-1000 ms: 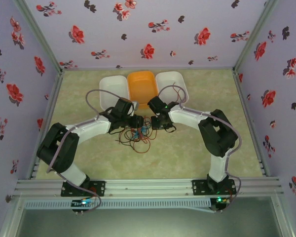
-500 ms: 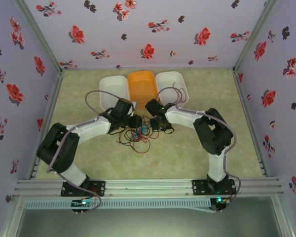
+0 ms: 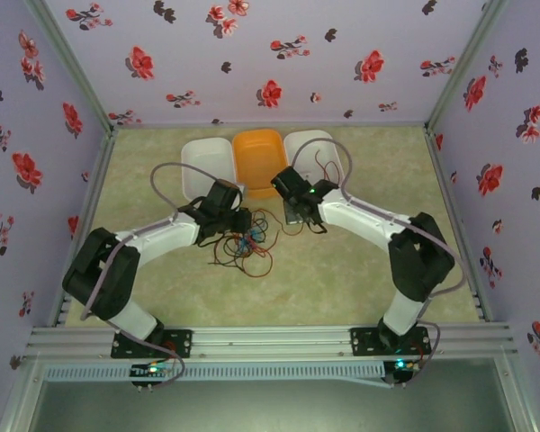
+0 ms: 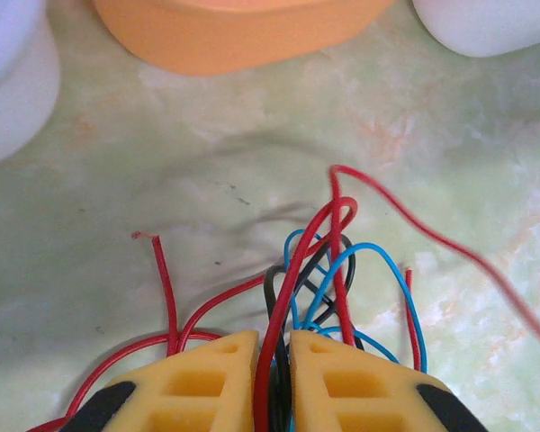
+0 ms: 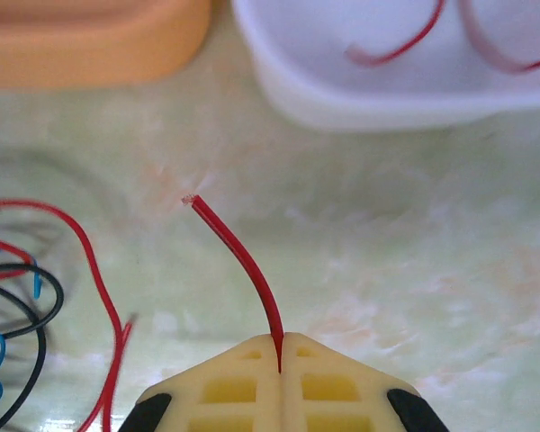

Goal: Untangle the cables

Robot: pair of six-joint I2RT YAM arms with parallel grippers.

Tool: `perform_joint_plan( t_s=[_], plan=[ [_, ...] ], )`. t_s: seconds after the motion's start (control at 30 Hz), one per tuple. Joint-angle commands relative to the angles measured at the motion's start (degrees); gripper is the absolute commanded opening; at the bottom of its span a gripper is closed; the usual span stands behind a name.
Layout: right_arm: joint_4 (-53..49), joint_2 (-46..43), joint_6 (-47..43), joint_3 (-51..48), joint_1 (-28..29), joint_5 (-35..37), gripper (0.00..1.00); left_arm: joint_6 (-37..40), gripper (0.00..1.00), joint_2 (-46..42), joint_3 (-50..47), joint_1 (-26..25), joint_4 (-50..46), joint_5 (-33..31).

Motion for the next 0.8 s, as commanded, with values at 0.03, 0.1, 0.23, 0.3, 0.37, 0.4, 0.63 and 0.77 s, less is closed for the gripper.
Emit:
perform_joint_plan(
  t_s=[0.03,0.1,0.23,0.3,0.37,0.4,0.63,0.77],
  plan=[
    [-2.2,-5.5,-3.3,2.4,0.2,9.3,0.0,2.7,0.16,-1.7,-0.7,0.3,-0.7,-2.9],
    [-1.5,-7.6,-4.6,2.9,0.2,11.1,0.0,2.8,0.16,-1.5,-0.9,0.3,-0.2,-2.9],
    [0.4,-11.6,-7.6,4.4,0.3,13.5,0.0,2.9,0.16,-1.2,-1.3,0.3,0.2,-2.8],
    [2.2,-13.5,-9.1,4.9,0.3,14.3,0.0,2.9,0.15,-1.0,-1.4,0.3,0.3,-2.7],
    [4.0,-15.3,-10.2,5.4,0.3,15.7,0.0,3.0,0.15,-1.0,-1.4,0.2,0.2,-2.8],
    [5.2,-16.2,-10.9,5.7,0.3,16.2,0.0,3.1,0.15,-0.9,-1.4,0.1,0.2,-2.7],
    [8.8,-17.9,-18.8,13.0,0.3,19.9,0.0,3.3,0.15,-0.5,-1.1,-0.9,0.0,-2.7],
    [7.7,-13.9,-24.6,20.5,0.2,23.8,0.0,3.6,0.15,-0.6,-0.6,-1.6,0.1,-2.8]
  ],
)
